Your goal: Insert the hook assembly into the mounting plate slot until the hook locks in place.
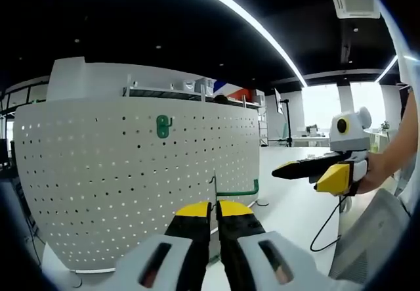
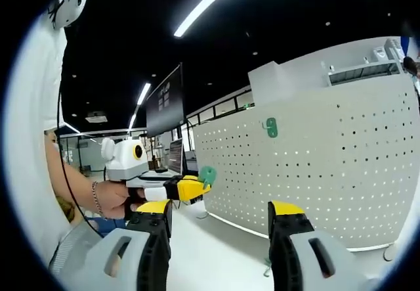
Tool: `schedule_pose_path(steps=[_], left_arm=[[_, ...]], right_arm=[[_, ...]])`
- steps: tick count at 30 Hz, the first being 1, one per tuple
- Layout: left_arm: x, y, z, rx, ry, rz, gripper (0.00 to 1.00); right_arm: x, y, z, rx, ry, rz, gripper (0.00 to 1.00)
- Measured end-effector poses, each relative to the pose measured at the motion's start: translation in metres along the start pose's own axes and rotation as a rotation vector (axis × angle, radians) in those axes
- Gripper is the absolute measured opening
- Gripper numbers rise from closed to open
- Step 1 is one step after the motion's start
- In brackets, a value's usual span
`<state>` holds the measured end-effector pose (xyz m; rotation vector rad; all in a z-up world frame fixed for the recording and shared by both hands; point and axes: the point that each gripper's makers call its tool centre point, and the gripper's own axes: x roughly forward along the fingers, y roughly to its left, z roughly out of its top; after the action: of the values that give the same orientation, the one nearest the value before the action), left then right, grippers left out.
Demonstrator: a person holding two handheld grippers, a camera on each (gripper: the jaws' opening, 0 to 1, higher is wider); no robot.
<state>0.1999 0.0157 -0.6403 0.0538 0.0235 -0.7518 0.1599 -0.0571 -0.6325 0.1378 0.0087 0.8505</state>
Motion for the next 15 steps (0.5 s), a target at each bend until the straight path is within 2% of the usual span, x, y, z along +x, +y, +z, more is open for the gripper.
schedule_pose_path(steps=[15], left_arm=[[-0.003,0.005,0.002,0.001,-0.002,0.012,0.03]], right_arm=[[0.03,0.014,0.005,0.03,-0.022,0.059,0.54]])
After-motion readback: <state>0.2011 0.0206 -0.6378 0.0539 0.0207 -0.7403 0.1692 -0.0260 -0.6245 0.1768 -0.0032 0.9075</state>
